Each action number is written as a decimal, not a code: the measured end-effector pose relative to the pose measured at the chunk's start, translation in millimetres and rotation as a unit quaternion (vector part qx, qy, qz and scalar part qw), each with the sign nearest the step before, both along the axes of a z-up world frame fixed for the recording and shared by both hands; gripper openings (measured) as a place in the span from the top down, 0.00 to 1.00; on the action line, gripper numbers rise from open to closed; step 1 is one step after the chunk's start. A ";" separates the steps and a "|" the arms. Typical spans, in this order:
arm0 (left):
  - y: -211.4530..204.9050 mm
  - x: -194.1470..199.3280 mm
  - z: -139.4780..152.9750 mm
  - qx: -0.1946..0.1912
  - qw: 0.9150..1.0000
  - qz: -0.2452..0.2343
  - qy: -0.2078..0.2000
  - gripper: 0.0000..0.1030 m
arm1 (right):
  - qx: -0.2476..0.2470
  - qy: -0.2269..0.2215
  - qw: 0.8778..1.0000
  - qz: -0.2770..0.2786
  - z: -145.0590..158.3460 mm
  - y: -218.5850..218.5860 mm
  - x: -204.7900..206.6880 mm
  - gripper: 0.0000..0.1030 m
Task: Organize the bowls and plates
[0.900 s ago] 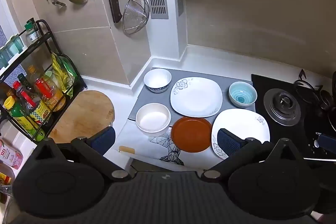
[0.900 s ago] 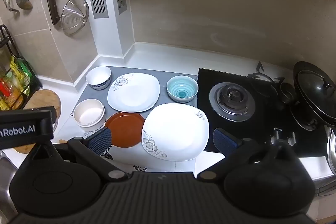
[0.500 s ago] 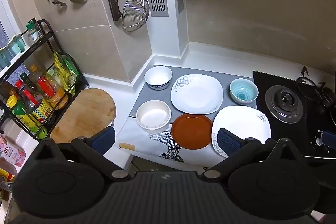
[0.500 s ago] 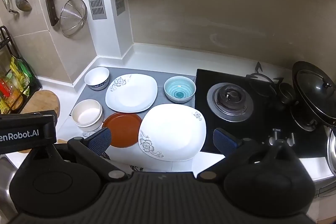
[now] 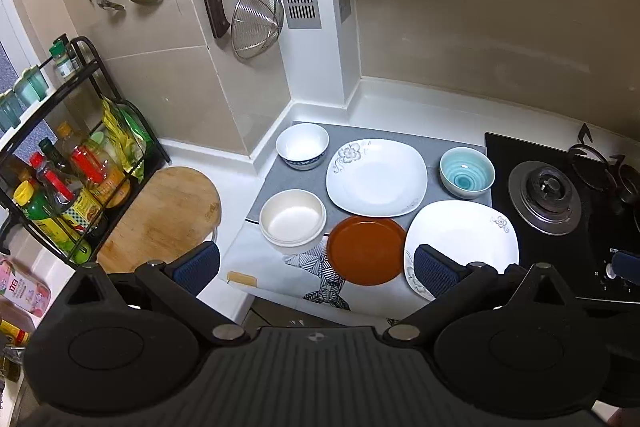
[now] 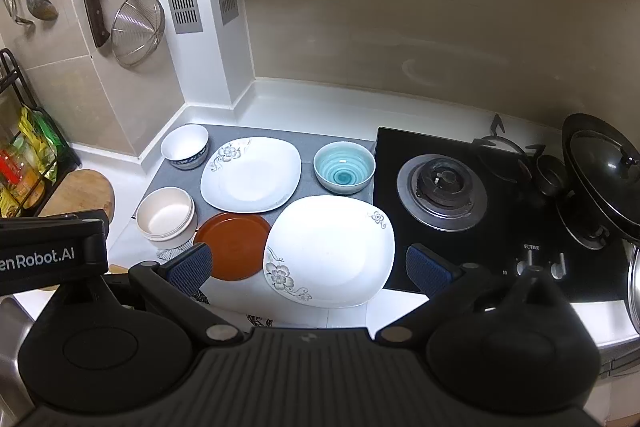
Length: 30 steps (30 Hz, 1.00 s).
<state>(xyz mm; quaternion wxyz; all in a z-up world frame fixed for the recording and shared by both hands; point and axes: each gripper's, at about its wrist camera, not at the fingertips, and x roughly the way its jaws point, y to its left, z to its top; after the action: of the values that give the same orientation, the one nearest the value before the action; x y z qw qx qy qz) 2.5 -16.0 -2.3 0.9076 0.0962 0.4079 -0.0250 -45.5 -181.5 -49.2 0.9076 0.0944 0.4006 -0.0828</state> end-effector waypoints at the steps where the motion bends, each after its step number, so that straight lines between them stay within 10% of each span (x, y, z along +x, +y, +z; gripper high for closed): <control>1: 0.3 0.4 0.0 0.000 1.000 -0.001 0.000 0.00 | -0.002 0.000 1.000 0.000 -0.5 0.5 -0.3 0.00; 30: 8.6 13.4 -3.0 0.027 1.000 0.001 -0.009 0.00 | 0.017 0.002 1.000 0.002 -8.7 7.7 10.1 0.00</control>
<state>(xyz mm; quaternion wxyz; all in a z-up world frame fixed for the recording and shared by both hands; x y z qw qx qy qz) 15.9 -7.4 -5.3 0.9084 0.1202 0.4003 -0.0118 -35.5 -173.8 -57.9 0.9054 0.1085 0.4035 -0.0746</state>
